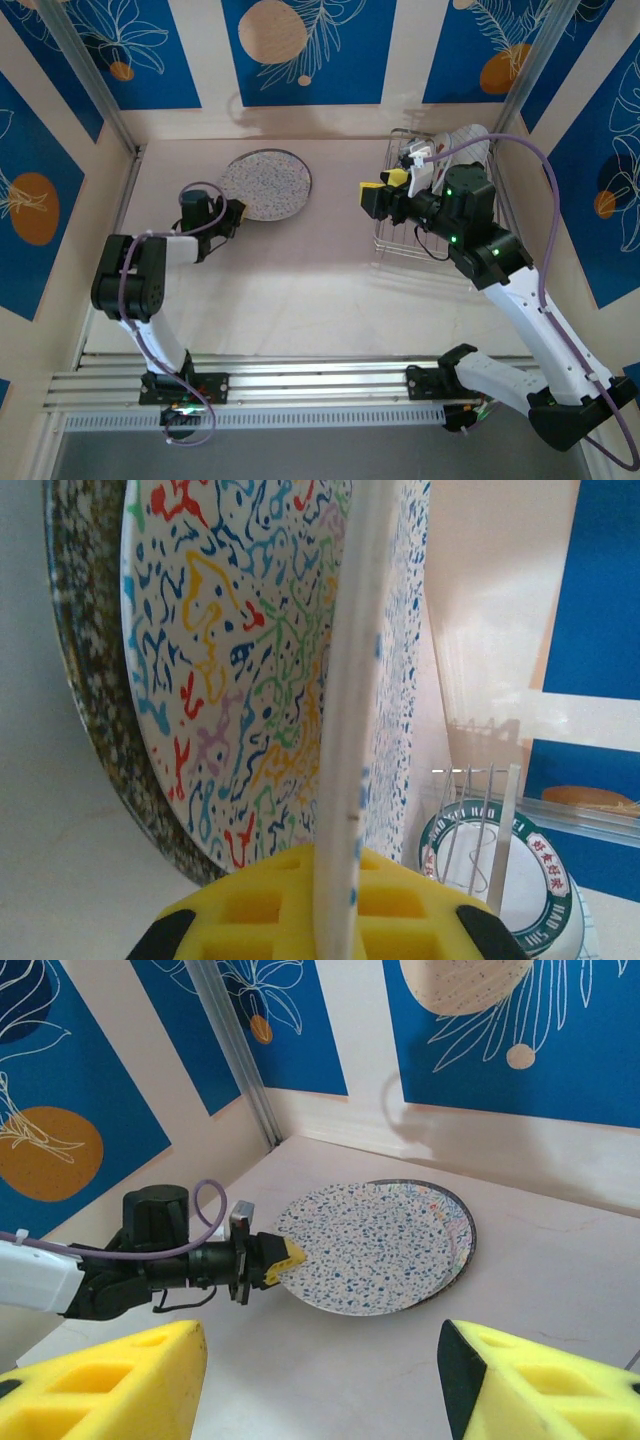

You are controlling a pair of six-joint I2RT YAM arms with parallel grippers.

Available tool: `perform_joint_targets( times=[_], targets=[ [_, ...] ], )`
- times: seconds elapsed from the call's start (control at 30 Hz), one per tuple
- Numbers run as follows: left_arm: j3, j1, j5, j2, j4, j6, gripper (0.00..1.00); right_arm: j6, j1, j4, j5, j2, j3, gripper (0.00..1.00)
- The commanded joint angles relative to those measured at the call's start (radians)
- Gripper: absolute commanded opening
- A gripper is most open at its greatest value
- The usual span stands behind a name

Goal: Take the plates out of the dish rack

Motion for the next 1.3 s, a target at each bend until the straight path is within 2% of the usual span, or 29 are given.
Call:
perform_joint_targets(
  times=[0.0, 0.57, 0.97, 1.1, 1.27],
  targets=[
    [0.057, 0.023, 0.036, 0.031, 0.093, 0.017, 0.0, 0.013, 0.001, 0.011, -0.011, -0.001, 0.0, 0.64],
    [0.116, 0.037, 0.062, 0.138, 0.095, 0.021, 0.0, 0.018, 0.001, -0.036, 0.013, -0.019, 0.012, 0.64],
    [0.12, 0.04, 0.068, 0.116, 0.029, 0.035, 0.28, 0.028, 0.0, -0.042, 0.019, -0.017, 0.012, 0.65],
    [0.145, 0.043, 0.051, 0.083, -0.116, 0.068, 0.38, 0.035, 0.001, -0.045, 0.027, -0.015, 0.014, 0.65],
    [0.203, 0.046, 0.034, 0.059, -0.309, 0.119, 0.45, 0.04, 0.0, -0.048, 0.034, -0.018, 0.015, 0.65]
  ],
)
